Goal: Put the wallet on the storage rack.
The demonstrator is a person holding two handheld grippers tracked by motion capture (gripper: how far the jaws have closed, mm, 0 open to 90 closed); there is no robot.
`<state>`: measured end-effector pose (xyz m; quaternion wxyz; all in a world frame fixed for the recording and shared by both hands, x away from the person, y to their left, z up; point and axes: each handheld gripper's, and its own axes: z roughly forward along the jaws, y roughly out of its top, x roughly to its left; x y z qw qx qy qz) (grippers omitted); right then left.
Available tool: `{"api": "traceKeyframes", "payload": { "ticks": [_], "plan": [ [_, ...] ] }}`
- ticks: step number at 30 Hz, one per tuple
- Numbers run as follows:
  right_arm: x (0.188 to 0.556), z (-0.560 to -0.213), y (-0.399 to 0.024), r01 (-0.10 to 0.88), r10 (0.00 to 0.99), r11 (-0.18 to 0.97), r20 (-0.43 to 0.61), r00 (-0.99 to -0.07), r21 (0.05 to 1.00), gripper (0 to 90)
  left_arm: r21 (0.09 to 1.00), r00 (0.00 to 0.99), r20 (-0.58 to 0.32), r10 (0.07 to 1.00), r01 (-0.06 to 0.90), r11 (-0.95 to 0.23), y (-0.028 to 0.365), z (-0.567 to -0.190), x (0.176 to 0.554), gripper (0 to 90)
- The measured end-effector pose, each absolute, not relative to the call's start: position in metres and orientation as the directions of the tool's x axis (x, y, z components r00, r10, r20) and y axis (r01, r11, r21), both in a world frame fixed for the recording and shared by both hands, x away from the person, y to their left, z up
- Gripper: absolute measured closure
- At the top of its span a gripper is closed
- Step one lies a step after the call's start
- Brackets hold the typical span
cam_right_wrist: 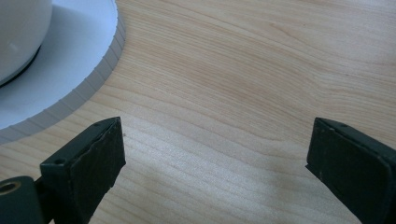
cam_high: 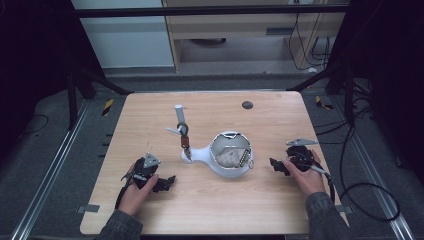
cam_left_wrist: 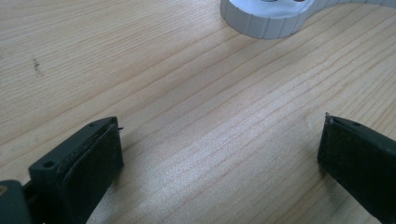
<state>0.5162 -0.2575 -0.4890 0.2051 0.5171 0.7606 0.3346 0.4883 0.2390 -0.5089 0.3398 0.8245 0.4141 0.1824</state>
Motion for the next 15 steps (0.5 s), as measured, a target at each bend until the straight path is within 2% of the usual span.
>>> {"api": "traceKeyframes", "payload": {
  "ticks": [15],
  "plan": [
    [0.524, -0.502, -0.256, 0.649, 0.935, 0.22, 0.033, -0.354, 0.729, 4.2, 0.711, 0.59, 0.019, 0.807, 0.559, -0.426, 0.239, -0.509, 0.488, 0.0]
  ]
}}
